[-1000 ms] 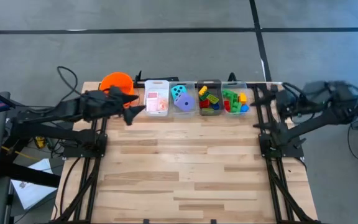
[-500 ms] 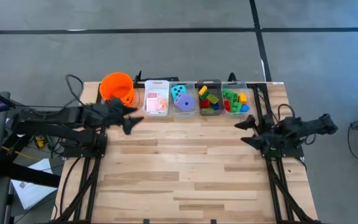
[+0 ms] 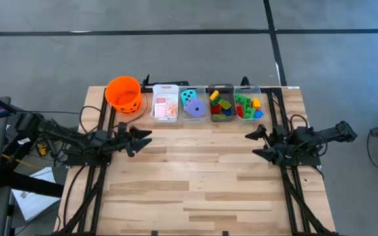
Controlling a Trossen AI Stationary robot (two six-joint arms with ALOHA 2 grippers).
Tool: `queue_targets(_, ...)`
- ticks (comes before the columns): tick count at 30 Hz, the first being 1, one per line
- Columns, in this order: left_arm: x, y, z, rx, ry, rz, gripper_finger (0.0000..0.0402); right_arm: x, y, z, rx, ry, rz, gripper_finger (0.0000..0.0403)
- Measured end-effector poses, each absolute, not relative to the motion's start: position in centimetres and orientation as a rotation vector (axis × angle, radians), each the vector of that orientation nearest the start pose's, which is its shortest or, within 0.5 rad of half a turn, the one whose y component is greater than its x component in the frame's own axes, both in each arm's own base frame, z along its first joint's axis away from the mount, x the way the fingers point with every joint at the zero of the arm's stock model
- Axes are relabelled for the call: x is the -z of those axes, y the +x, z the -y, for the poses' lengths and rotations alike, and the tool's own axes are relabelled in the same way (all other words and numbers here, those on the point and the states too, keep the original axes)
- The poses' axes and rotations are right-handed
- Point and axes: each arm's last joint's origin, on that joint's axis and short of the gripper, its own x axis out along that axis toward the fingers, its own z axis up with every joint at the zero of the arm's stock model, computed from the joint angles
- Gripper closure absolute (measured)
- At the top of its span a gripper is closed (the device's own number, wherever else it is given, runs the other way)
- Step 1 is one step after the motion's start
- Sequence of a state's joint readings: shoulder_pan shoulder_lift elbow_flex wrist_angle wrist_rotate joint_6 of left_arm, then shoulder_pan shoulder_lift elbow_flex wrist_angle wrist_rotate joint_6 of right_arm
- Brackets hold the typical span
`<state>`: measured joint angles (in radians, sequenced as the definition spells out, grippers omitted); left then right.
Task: Pick & Place Toys
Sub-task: Return to Home Position
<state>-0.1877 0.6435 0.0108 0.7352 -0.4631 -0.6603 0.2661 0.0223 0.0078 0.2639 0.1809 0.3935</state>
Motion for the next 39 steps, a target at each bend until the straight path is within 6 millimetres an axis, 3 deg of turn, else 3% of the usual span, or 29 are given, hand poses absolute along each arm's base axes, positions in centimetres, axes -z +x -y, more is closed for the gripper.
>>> queue_targets(9, -16.1, 13.7, 1.8, -0.268, -0.676, 0.071, 0.0083, -18.1, 9.6, -1.7, 0.017, 0.427, 0.158, 0.0020)
queue_targets(31, -15.3, 14.0, 2.0, -0.263, -0.687, 0.006, 0.0082, -17.7, 9.6, -1.7, 0.030, 0.417, 0.118, 0.0020)
queue_targets(39, -13.1, 13.6, 1.8, -0.345, -0.597, -0.210, 0.0082, -17.2, 9.7, -1.7, 0.041, 0.404, 0.074, 0.0020)
